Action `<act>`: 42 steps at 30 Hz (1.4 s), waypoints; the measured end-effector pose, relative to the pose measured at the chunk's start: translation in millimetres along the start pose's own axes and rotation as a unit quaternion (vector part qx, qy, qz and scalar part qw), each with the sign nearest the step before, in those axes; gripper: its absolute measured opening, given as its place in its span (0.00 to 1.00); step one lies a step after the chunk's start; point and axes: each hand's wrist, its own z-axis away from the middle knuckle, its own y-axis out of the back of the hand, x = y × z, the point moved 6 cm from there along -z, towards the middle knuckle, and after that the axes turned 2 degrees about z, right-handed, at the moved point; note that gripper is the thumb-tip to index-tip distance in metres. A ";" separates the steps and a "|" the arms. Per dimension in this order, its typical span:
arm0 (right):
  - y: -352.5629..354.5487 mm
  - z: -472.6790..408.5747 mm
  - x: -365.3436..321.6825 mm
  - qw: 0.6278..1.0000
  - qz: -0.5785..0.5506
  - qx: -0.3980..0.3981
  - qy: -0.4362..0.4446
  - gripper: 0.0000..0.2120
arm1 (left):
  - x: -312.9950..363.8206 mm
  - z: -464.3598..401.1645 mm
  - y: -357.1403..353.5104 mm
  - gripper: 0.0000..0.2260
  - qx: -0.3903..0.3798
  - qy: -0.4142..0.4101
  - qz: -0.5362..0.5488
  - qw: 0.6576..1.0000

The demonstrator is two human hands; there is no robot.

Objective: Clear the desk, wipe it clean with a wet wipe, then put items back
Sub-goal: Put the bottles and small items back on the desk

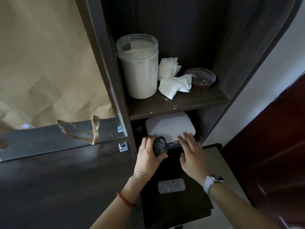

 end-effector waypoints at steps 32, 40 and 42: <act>-32.2 -5.9 -87.2 0.997 0.077 0.017 -0.013 0.35 | -196.1 -15.2 74.1 0.31 0.024 0.222 -0.062 0.973; -32.2 -2.1 -83.5 0.994 0.104 0.009 0.023 0.35 | -154.3 8.4 62.4 0.34 0.060 0.180 -0.031 0.981; -30.5 -0.4 -83.1 0.996 0.078 0.012 0.032 0.33 | -135.1 27.2 61.1 0.31 0.099 0.155 -0.029 0.983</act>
